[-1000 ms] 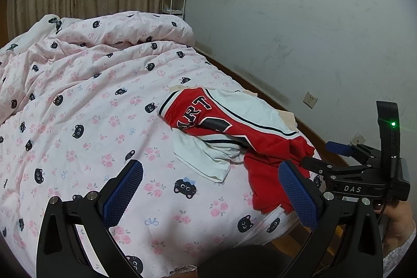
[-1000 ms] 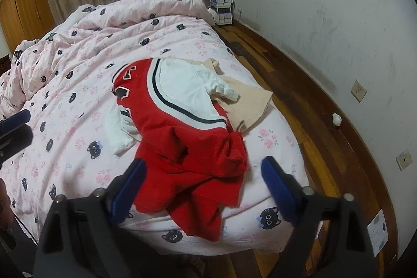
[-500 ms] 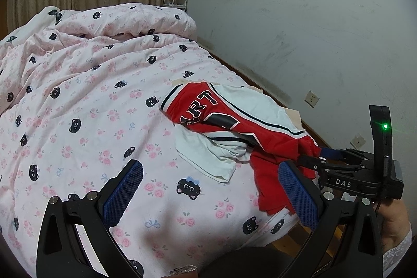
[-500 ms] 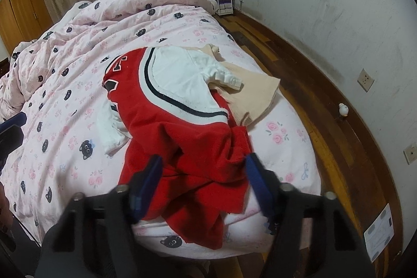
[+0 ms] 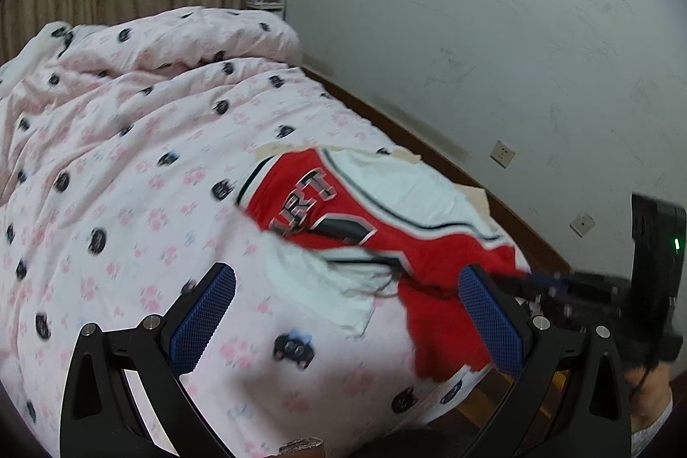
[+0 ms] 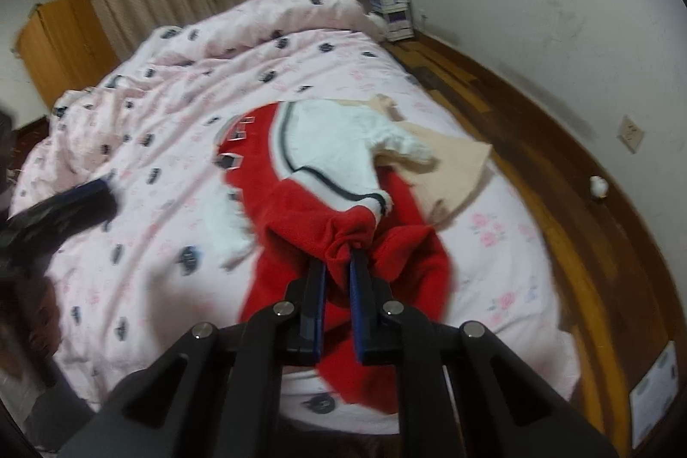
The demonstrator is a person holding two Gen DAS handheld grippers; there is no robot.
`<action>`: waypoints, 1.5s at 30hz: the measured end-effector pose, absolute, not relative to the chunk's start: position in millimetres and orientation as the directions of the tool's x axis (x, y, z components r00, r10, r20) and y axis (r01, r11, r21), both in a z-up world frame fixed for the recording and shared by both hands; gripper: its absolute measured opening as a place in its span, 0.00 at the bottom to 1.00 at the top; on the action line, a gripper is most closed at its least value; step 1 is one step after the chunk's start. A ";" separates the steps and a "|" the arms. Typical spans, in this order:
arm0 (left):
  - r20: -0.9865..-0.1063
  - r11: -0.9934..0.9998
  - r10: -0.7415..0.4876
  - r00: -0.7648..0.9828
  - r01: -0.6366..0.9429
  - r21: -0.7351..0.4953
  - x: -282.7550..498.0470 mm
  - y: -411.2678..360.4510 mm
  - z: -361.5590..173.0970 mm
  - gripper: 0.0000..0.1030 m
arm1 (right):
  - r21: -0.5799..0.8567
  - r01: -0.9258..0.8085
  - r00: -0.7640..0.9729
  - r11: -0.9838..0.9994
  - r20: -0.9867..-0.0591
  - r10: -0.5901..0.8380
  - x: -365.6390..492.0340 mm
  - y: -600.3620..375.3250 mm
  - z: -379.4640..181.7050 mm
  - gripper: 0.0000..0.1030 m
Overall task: Fold clothes
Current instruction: 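Grasp the red jersey hem with the right gripper while the left gripper grasps the white shirt, then lift the red jersey with the right gripper while the left gripper lifts the white shirt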
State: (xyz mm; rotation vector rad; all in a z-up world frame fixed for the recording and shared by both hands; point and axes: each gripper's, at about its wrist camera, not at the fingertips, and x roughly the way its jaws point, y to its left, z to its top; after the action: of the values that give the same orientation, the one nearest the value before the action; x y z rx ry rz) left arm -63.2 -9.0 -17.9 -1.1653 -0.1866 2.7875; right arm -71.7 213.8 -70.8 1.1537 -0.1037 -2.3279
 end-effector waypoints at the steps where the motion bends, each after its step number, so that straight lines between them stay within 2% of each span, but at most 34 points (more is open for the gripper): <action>1: -0.700 -0.985 0.164 -0.695 -0.074 -0.157 -70.5 -4.1 -15.7 0.99 | 0.311 0.444 -0.479 -0.841 -0.711 -0.515 -67.9 211.2 -71.2 0.10; 10: -0.786 -0.977 0.194 -0.586 -0.186 -0.103 -130.1 56.0 -37.8 0.99 | 0.362 0.548 -0.369 -0.754 -0.704 -0.607 -38.7 187.4 -82.1 0.10; 15: -0.792 -0.979 0.185 -0.581 -0.181 -0.096 -140.6 71.2 -42.8 0.99 | 0.393 0.581 -0.319 -0.713 -0.695 -0.644 -29.7 180.9 -85.7 0.09; 18: -0.813 -0.982 0.139 -0.566 -0.184 -0.041 -149.4 81.3 -49.4 0.98 | 0.401 0.592 -0.304 -0.699 -0.692 -0.655 -25.7 178.3 -88.3 0.08; 19: -0.821 -0.982 0.118 -0.559 -0.186 -0.014 -152.7 84.8 -52.4 0.93 | 0.405 0.593 -0.299 -0.696 -0.692 -0.657 -25.1 177.8 -89.4 0.08; 23: -0.858 -0.982 0.064 -0.509 -0.187 0.038 -165.9 91.9 -70.0 0.55 | 0.415 0.589 -0.293 -0.693 -0.690 -0.662 -24.5 177.9 -92.6 0.08; 24: -0.866 -0.982 0.057 -0.496 -0.184 0.041 -168.1 92.5 -74.4 0.51 | 0.417 0.586 -0.295 -0.695 -0.690 -0.661 -24.8 178.5 -92.7 0.08; 26: -0.870 -0.985 0.061 -0.489 -0.172 0.027 -169.7 90.5 -78.1 0.37 | 0.421 0.576 -0.300 -0.701 -0.688 -0.660 -26.0 180.8 -92.7 0.07; 29: -0.862 -0.989 0.096 -0.497 -0.145 -0.026 -168.4 82.2 -74.8 0.24 | 0.425 0.568 -0.306 -0.705 -0.686 -0.660 -26.7 181.4 -92.9 0.07; 35: -0.805 -0.976 0.214 -0.553 -0.096 -0.194 -156.2 47.1 -51.3 0.15 | 0.431 0.571 -0.306 -0.699 -0.678 -0.668 -26.6 188.1 -92.8 0.07; 38: -0.777 -0.968 0.234 -0.584 -0.068 -0.240 -146.8 23.9 -37.6 0.11 | 0.429 0.582 -0.307 -0.691 -0.670 -0.675 -28.0 193.8 -92.1 0.06; 42: -0.739 -0.954 0.253 -0.624 -0.032 -0.299 -134.3 -6.6 -19.9 0.11 | 0.421 0.610 -0.309 -0.672 -0.654 -0.690 -25.5 177.7 -80.9 0.06; 45: -0.746 -0.952 0.244 -0.620 -0.006 -0.306 -129.1 -24.7 -17.4 0.11 | 0.412 0.628 -0.300 -0.661 -0.655 -0.693 -28.7 163.2 -76.5 0.06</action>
State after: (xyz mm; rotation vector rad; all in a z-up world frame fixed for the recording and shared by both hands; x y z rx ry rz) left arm -129.1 -24.7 -17.4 -1.2941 -0.4155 2.6754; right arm -28.7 163.2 -76.5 1.0737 -0.0968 -2.0276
